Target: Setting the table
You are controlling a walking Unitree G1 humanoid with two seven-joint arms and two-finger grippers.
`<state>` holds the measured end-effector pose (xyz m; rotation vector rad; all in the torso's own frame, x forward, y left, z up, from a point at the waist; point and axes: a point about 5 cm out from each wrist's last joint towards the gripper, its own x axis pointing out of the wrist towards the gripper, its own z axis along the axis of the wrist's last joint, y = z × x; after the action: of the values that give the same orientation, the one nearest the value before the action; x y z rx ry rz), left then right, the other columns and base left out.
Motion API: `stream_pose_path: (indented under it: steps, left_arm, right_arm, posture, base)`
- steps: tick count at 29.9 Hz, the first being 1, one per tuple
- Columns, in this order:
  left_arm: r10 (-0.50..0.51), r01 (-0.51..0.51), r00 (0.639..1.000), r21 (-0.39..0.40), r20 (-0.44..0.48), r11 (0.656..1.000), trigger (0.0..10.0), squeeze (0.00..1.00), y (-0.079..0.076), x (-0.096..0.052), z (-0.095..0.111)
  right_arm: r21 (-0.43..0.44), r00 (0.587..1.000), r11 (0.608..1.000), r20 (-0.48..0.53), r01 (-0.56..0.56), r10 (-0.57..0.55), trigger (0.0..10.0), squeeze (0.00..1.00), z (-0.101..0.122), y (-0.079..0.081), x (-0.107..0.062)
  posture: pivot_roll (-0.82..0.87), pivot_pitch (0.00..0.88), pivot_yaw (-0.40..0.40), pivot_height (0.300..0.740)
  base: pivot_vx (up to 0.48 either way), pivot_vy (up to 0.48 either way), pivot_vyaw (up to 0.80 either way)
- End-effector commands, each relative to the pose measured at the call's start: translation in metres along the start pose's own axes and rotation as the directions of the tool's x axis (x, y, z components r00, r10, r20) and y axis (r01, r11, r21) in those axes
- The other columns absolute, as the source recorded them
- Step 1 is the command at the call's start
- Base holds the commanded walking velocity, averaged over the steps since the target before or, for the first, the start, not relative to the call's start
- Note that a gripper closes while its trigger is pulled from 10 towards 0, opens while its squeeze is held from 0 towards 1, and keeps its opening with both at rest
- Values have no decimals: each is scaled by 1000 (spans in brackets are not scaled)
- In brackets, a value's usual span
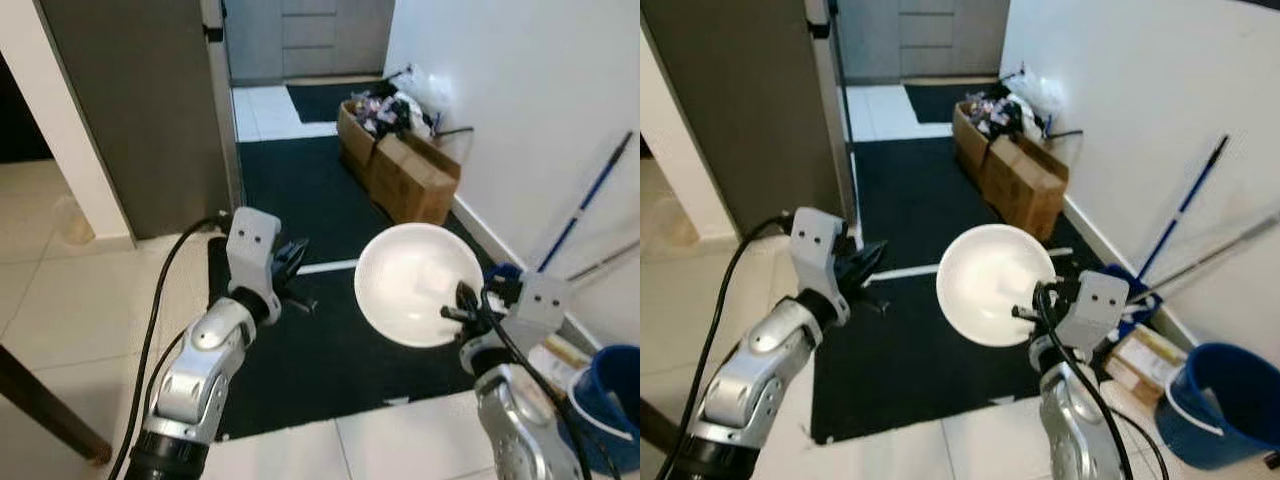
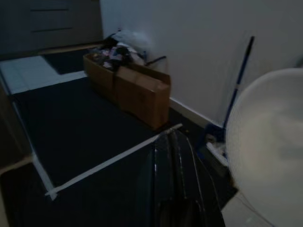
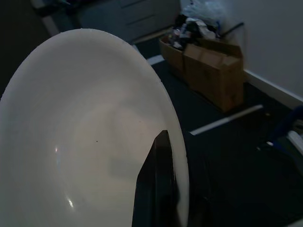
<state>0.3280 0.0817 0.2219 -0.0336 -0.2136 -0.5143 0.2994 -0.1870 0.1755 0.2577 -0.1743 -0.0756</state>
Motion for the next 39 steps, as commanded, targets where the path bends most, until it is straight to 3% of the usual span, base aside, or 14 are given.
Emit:
stream_pose_path:
  steps: [1, 10, 28, 39]
  left_arm:
    - [-3, 3, 1000, -3, -15, 1000, 10000, 0, -1, -1, -3]
    - [-7, 7, 1000, 7, -25, 1000, 10000, 0, -2, -1, -4]
    - [12, -11, 998, 13, -59, 1000, 10000, 0, 0, -4, -9]
    - [73, -72, 993, 14, -97, 997, 10000, 0, 8, -7, -11]
  right_arm:
    - [3, 1000, 1000, 2, 11, -11, 10000, 0, 0, -3, -2]
    - [15, 1000, 1000, 6, -16, 16, 10000, 0, 1, -1, -3]
    - [44, 997, 996, -13, -75, 75, 10000, 0, -3, 12, -6]
    - [52, 997, 995, -7, -83, 83, 10000, 0, -3, 15, -6]
  posture:
    - [59, 84, 63, 740]
    - [60, 88, 64, 740]
    - [64, 96, 68, 740]
    - [71, 102, 75, 740]
  base:
    - [0, 0, 0]
    - [0, 0, 114]
    - [0, 0, 781]
    - [0, 0, 781]
